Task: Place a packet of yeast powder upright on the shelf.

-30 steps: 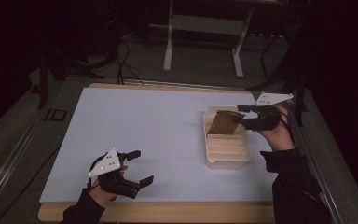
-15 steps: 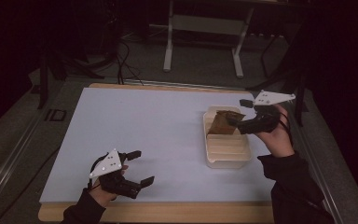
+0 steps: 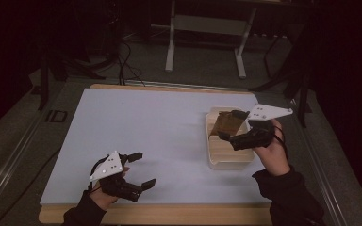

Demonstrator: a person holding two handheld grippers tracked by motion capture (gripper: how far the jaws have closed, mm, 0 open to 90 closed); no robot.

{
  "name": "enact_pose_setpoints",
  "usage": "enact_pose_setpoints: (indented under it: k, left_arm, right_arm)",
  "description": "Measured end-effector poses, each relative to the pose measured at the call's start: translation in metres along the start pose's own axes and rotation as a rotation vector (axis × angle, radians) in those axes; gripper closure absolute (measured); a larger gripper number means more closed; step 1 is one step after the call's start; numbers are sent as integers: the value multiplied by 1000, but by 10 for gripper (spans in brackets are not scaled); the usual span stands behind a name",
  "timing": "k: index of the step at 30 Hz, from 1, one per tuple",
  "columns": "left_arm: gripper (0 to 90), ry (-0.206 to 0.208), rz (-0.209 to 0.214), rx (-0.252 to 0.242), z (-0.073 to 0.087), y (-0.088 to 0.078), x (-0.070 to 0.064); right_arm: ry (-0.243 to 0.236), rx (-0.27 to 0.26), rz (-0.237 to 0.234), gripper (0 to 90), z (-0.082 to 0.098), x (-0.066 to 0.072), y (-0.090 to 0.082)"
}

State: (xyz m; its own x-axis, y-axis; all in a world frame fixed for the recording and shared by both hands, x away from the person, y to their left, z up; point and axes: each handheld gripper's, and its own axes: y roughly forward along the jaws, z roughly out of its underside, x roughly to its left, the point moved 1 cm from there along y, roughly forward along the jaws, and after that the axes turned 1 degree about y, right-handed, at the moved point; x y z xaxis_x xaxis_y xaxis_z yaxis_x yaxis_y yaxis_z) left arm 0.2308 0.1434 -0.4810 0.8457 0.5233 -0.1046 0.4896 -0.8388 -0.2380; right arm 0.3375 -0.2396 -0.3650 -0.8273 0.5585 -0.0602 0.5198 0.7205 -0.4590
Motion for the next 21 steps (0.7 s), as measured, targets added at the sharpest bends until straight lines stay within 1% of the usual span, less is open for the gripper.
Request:
enact_pose_setpoints:
  k: [3,4,6,8,11,14,17,19,21]
  left_arm:
    - [39,3,1,-1,0,0,0]
    - [39,7,-1,1,0,0,-1]
    - [39,13,-1,4,-1,0,-1]
    - [40,11,2,2,-1,0,-2]
    - [39,18,3,6,-1,0,-2]
    - [39,20,2,6,-1,0,-3]
    - [39,20,3,5,-1,0,-3]
    - [40,17,5,3,-1,0,-3]
    - [40,18,3,2,-1,-1,-3]
  right_arm:
    - [-1,-22,-11,104,2,10,-1]
    - [-5,-27,-22,103,3,14,-2]
    - [2,-33,-31,103,6,20,-2]
    - [-2,-31,-45,103,9,28,-2]
    - [-9,-29,-53,103,15,39,-3]
    - [-1,-32,-75,104,23,48,-2]
    - [4,-26,-87,105,32,57,-1]
    - [3,-28,-91,105,38,62,-1]
    - [-8,-20,-82,105,43,68,0]
